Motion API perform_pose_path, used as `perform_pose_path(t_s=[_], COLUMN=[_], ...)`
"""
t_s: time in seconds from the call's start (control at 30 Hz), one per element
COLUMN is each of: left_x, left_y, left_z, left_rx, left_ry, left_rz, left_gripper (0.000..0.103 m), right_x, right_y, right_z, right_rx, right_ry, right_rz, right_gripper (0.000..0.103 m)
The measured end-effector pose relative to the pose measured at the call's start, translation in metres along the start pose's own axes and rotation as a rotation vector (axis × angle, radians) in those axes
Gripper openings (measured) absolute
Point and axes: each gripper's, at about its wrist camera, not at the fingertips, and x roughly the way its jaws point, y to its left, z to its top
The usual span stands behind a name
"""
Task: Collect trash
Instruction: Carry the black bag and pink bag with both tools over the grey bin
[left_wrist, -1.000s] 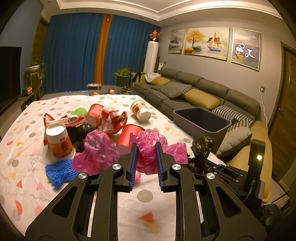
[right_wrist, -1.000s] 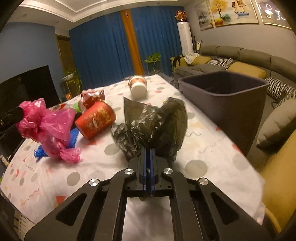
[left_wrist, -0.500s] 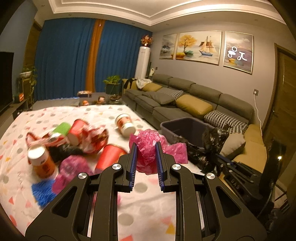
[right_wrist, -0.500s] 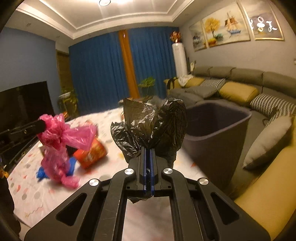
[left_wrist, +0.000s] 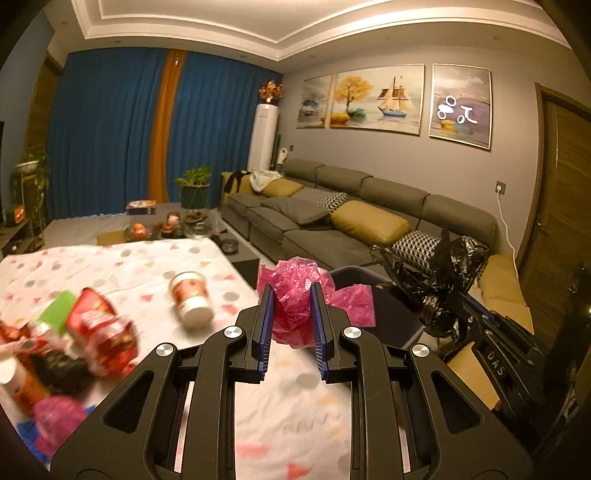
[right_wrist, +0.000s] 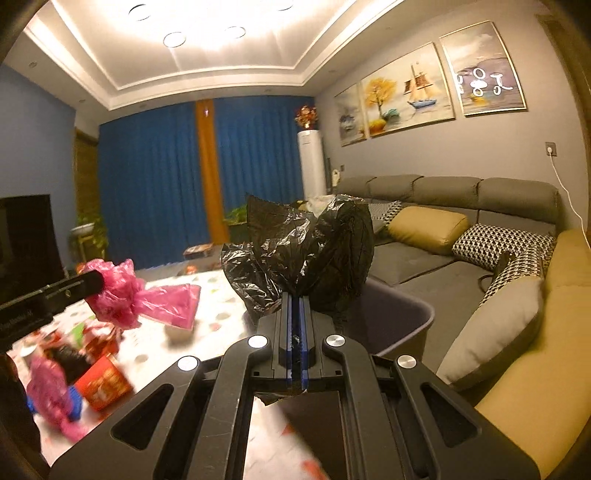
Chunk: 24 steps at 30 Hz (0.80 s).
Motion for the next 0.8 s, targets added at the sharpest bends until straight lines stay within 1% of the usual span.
perform_pose_path(t_s=[0.23,0.43,0.8], left_x=[0.053,0.089,0.131], left_y=[-0.022,-0.028,-0.036], left_z=[0.002,0.0,-0.005], left_rx=[0.017,0.0,0.011], left_ry=[0.01,0.042,0.087], left_rz=[-0.024,-0.051,-0.073], left_gripper=[0.019,0.019,0.02], right_x=[0.026,0.04,0.061], right_y=[-0.019,-0.022,-0.012], right_z=[0.009,0.007,0.006], right_rx=[0.022,0.017,0.025], right_ry=[-0.009,0.0,0.035], right_rz=[-0.031,-0.041,-0.048], right_gripper=[0.004,0.004,0.004])
